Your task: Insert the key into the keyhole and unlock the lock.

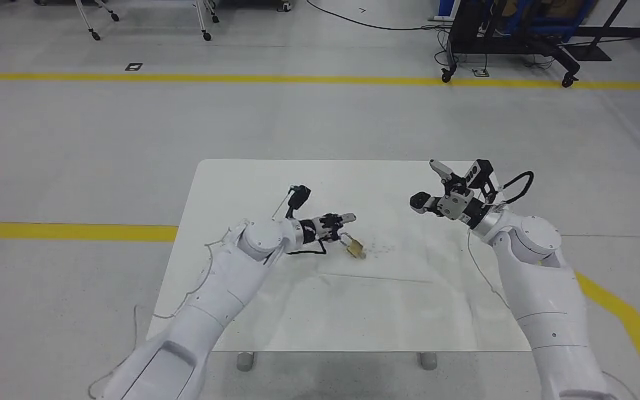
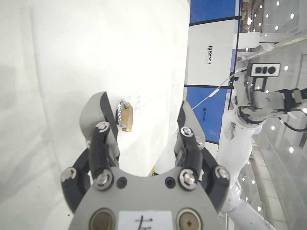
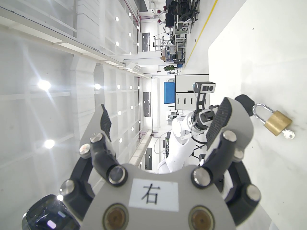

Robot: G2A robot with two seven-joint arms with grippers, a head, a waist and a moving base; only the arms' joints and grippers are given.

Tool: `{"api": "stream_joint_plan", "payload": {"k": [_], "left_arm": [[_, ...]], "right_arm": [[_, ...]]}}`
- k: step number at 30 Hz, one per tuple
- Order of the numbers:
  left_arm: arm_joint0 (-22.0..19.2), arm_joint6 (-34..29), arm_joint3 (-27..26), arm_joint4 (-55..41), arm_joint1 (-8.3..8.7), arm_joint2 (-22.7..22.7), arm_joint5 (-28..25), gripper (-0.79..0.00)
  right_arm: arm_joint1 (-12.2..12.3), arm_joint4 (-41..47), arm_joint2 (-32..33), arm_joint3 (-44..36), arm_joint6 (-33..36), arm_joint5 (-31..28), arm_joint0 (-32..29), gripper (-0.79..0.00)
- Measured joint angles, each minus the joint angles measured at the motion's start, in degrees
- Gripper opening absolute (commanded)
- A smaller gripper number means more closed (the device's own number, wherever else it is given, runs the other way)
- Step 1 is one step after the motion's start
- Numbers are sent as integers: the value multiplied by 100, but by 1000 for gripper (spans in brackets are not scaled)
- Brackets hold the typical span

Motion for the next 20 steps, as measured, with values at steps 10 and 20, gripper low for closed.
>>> {"api": "stream_joint_plan", "payload": {"k": [10, 20], "left_arm": [[945, 382, -3217, 2501, 703, -1401, 64, 0], [1580, 341, -4573, 3510, 933, -2262, -66, 0]], "right_arm": [[-7, 94, 364, -32, -1320, -744, 25, 0], [9, 228, 663, -77, -1623, -1274, 21, -1]]}}
